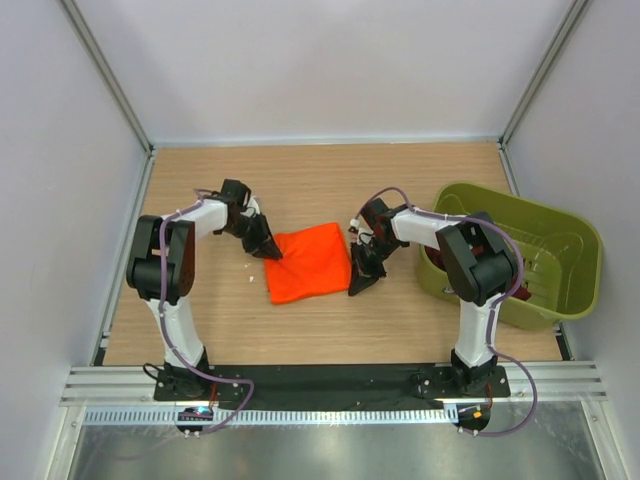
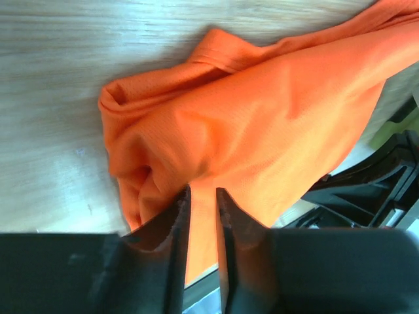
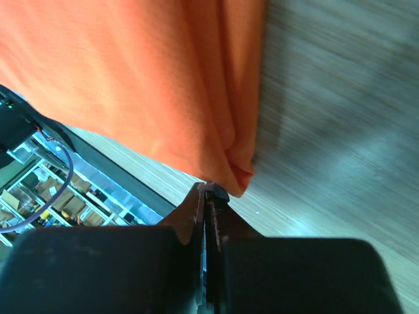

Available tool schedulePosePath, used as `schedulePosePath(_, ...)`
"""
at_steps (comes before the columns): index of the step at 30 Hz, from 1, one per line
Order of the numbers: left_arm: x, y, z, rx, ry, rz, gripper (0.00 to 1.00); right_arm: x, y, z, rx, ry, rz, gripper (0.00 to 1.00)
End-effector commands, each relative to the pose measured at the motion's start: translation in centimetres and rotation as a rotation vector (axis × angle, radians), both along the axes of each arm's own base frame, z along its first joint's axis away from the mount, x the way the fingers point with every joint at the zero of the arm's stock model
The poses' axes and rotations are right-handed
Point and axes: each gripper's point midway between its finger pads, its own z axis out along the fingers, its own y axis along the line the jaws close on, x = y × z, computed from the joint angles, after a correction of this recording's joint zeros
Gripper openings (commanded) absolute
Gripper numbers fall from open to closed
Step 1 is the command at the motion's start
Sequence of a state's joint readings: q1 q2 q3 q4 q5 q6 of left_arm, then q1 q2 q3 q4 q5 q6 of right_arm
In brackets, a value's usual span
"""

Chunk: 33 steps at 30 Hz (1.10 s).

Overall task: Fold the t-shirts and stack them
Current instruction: Fold the tshirt

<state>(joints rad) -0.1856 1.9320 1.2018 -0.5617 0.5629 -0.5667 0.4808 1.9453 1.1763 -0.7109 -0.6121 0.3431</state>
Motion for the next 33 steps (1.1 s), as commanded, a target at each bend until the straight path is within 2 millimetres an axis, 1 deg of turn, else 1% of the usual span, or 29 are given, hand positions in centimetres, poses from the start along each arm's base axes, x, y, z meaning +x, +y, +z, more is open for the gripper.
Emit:
schedulePosePath(1,0.9,-0.2,4.4,0.057,-0.138,-0.062,0.25,1.8,1.3,3.4,0.049,-0.099,0.007,0.01)
schedulePosePath(2,0.8,-0.6,6.0,0.056,-0.167,-0.073,0.27,1.9,1.4,3.9,0.053,-0.103,0.006,0.01)
schedulePosePath(4,0.3,-1.5,7.3,0.047,-0.191,-0.093,0.28,2.4,1.7,4.9,0.065,-0.124,0.006,0.01)
schedulePosePath(5,-0.6,-2.6,8.2,0.029,-0.201,-0.118,0.28,2.6,1.7,5.6,0.072,-0.131,0.003,0.01)
schedulePosePath(7,-1.7,-4.1,8.5,-0.008,-0.183,-0.121,0.27,3.5,2.1,7.1,0.085,-0.177,0.007,0.01)
schedulePosePath(8,-2.4,-5.5,8.8,-0.044,-0.188,-0.145,0.26,3.6,1.9,7.4,0.069,-0.186,0.006,0.01)
schedulePosePath(9,-3.4,-6.0,8.3,-0.053,-0.168,-0.153,0.24,4.4,2.0,8.3,0.07,-0.218,0.004,0.02)
schedulePosePath(11,-4.9,-7.6,7.8,-0.092,-0.137,-0.167,0.21,5.1,1.8,8.9,0.049,-0.243,-0.002,0.02)
schedulePosePath(12,-5.5,-7.9,6.8,-0.11,-0.122,-0.167,0.2,6.0,1.7,9.4,0.031,-0.28,-0.011,0.03)
schedulePosePath(13,-6.0,-8.2,6.3,-0.13,-0.101,-0.159,0.17,6.4,1.6,9.6,0.02,-0.298,-0.019,0.04)
schedulePosePath(15,-6.7,-8.6,5.5,-0.159,-0.057,-0.133,0.17,7.2,1.5,10.0,0.006,-0.32,-0.036,0.05)
schedulePosePath(16,-7.3,-8.5,4.3,-0.156,-0.044,-0.13,0.16,7.8,1.4,10.2,-0.007,-0.338,-0.047,0.05)
schedulePosePath(18,-7.8,-7.9,2.7,-0.128,-0.031,-0.128,0.15,8.4,1.3,10.7,-0.007,-0.354,-0.06,0.06)
schedulePosePath(19,-8.4,-7.7,1.3,-0.117,0.006,-0.13,0.15,8.5,1.4,10.6,-0.008,-0.352,-0.06,0.06)
schedulePosePath(21,-9.0,-7.6,0.1,-0.118,0.029,-0.137,0.14,8.6,1.4,10.5,-0.009,-0.349,-0.058,0.06)
schedulePosePath(22,-9.4,-7.5,-0.9,-0.111,0.049,-0.138,0.14,8.5,1.5,10.2,-0.009,-0.341,-0.056,0.06)
schedulePosePath(24,-9.3,-7.3,-1.2,-0.1,0.04,-0.156,0.13,8.4,1.3,9.6,-0.018,-0.331,-0.051,0.06)
schedulePosePath(25,-9.1,-7.2,-1.0,-0.091,0.035,-0.157,0.13,8.4,1.3,9.5,-0.019,-0.327,-0.052,0.06)
schedulePosePath(26,-8.5,-7.4,0.4,-0.096,0.002,-0.159,0.14,8.3,1.3,9.4,-0.021,-0.324,-0.051,0.06)
schedulePosePath(28,-7.5,-7.5,2.1,-0.089,-0.053,-0.166,0.15,8.2,1.2,9.3,-0.021,-0.325,-0.051,0.06)
schedulePosePath(29,-6.7,-7.5,4.0,-0.079,-0.094,-0.168,0.16,8.1,1.2,9.4,-0.019,-0.327,-0.052,0.06)
schedulePosePath(33,-4.6,-7.0,6.8,-0.071,-0.164,-0.159,0.2,7.9,1.2,9.6,-0.016,-0.326,-0.052,0.06)
